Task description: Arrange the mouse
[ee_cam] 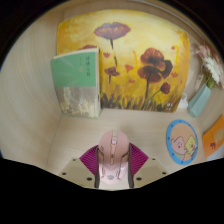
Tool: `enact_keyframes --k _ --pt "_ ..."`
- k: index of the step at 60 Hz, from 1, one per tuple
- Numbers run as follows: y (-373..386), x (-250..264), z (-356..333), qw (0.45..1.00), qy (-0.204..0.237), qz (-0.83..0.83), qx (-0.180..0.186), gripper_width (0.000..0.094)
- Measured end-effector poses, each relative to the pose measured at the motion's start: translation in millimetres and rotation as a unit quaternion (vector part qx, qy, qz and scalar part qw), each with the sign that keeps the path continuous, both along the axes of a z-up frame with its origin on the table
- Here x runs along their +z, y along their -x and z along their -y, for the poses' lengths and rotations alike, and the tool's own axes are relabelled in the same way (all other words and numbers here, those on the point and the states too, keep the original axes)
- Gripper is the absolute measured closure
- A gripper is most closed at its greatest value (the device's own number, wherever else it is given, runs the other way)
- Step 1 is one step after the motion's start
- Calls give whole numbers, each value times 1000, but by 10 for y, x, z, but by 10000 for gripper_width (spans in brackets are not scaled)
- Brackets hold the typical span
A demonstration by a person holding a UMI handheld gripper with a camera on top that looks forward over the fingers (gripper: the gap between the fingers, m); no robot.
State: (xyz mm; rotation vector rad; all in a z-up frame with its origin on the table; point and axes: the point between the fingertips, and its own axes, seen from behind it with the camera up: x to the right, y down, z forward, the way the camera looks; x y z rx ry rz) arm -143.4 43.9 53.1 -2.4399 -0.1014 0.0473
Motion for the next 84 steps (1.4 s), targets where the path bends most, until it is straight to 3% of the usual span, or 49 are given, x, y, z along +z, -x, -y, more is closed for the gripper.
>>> enact_keyframes --k 10,20,28,34,42,53,57,62,76,84 --pt "-753 1404 -530 992 -122 19 3 546" --pt "-1788 1925 -754 985 -165 53 -1 549" --pt "-2552 1472 -792 989 -137 51 -14 549" --pt "-2871 694 -695 997 -71 29 -18 549" --pt "-3004 -108 -503 1000 -8 13 -16 551" --pt "-2988 -687 -353 999 39 -6 -13 549" --pt "-2992 -680 -379 999 29 -13 -17 542" --pt "-3008 -671 -394 1000 27 -5 -11 452" --pt "-2957 -374 -359 999 33 7 -10 108" --pt "-2805 278 -243 1000 -14 11 -26 88"
